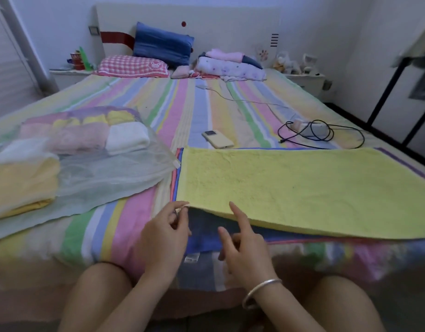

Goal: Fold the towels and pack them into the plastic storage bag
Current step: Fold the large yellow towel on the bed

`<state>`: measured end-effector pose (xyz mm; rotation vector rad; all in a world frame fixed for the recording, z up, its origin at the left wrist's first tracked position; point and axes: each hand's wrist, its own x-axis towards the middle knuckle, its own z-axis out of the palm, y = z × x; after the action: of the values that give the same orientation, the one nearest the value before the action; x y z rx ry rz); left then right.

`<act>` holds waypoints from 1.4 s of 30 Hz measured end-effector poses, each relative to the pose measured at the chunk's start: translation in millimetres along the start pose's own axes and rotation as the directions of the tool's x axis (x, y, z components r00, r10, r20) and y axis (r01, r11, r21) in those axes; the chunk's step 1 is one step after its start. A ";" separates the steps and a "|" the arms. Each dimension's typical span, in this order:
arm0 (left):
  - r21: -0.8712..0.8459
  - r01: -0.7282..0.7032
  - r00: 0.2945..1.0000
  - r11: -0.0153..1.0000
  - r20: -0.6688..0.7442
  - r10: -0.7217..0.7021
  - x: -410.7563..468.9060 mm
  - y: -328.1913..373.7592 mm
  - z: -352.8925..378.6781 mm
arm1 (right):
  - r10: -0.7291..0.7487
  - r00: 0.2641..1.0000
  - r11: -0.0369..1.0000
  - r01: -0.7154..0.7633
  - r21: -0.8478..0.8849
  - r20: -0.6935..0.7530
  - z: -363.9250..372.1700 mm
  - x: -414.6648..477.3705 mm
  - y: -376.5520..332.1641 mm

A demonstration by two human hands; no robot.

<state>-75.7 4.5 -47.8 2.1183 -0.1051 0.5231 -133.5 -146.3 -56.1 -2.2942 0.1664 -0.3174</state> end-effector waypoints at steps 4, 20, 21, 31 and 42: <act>-0.549 0.318 0.940 0.773 0.077 -0.331 11.3 14.0 22.0 | 0.311 0.950 0.799 -0.252 0.546 -0.016 -34.3 22.2 25.2; -0.379 0.349 0.937 0.857 0.125 -0.326 -8.2 78.2 112.8 | 0.761 0.521 0.641 -0.694 0.327 -0.387 -247.3 63.3 204.4; -0.351 0.339 0.941 0.873 0.148 -0.306 -10.1 80.2 118.4 | 0.761 0.512 0.635 -0.711 0.301 -0.397 -249.1 64.3 207.9; -0.294 0.314 0.947 0.903 0.165 -0.275 -6.8 72.4 109.8 | -0.118 0.936 0.821 -0.096 -0.563 -0.331 -163.0 85.3 140.6; -0.272 0.340 0.939 0.900 0.154 -0.308 -17.0 21.4 61.9 | -0.320 0.947 0.874 0.287 -0.391 -0.020 -55.0 53.1 70.7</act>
<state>-76.6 -60.0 -68.2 1.8188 0.1048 0.1790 -99.2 -244.4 -63.2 -2.7024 -0.1051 -0.5884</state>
